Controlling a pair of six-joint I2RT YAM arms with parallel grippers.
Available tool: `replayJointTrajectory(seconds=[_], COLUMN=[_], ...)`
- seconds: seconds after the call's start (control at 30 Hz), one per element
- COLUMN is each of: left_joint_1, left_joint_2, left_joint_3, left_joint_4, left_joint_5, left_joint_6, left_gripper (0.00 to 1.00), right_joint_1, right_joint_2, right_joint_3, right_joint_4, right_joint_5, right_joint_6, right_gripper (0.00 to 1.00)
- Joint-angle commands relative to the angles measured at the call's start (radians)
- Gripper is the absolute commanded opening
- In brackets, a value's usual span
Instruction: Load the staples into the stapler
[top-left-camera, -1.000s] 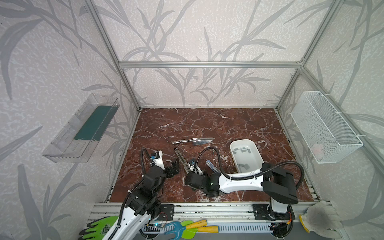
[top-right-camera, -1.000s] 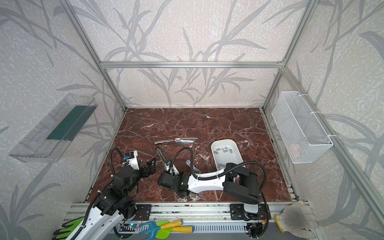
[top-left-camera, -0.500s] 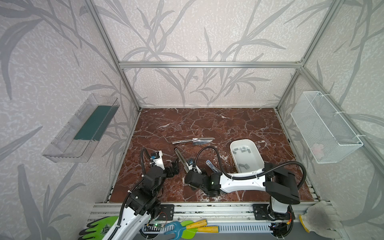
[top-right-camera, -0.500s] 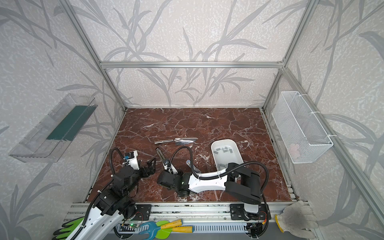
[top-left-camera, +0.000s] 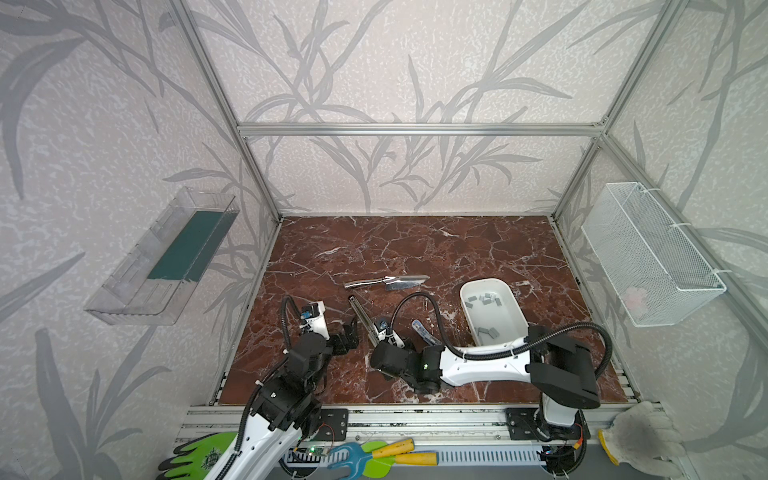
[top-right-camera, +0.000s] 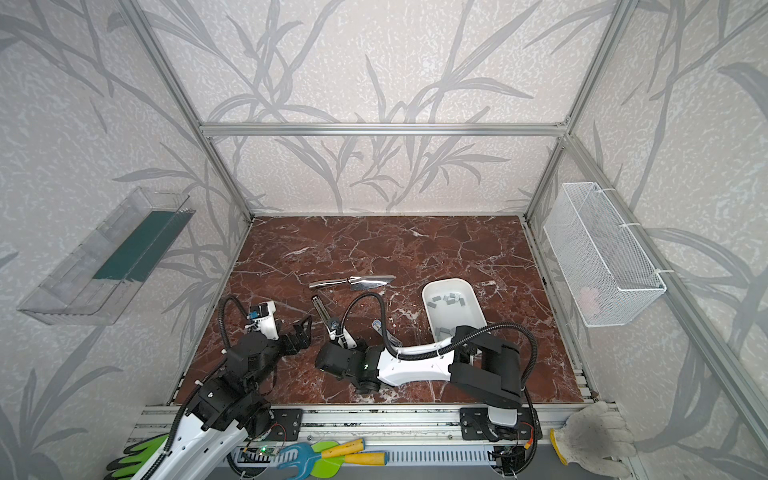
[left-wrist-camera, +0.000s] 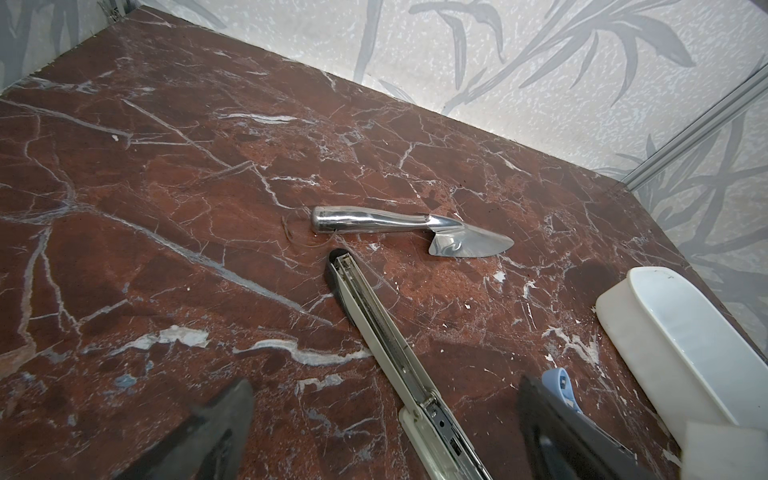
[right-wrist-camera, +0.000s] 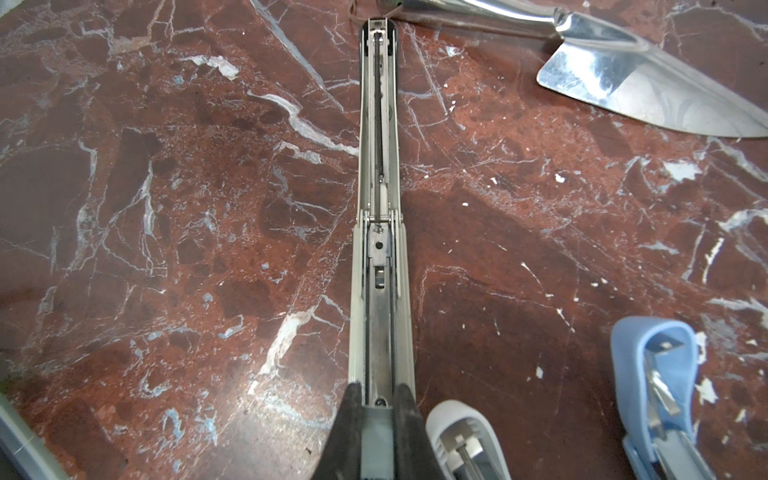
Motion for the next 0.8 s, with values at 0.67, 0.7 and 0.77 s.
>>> replayJointTrajectory(seconds=[0.67, 0.7, 0.77], left_joint_1=[0.004, 0.004, 0.005], left_joint_2=[-0.01, -0.01, -0.01], left_joint_3=[-0.013, -0.013, -0.014], left_joint_4=[-0.001, -0.001, -0.002], left_joint_5=[-0.029, -0.029, -0.029], left_joint_6=[-0.009, -0.008, -0.008], left_gripper=[0.99, 0.99, 0.99], right_joint_1=[-0.003, -0.003, -0.002], right_joint_2=[-0.026, -0.026, -0.027], right_joint_3=[-0.046, -0.046, -0.047], right_joint_4=[0.008, 0.008, 0.01], right_joint_5=[0.026, 0.025, 0.024], right_joint_6=[0.013, 0.013, 0.014], right_gripper=[0.09, 0.08, 0.08])
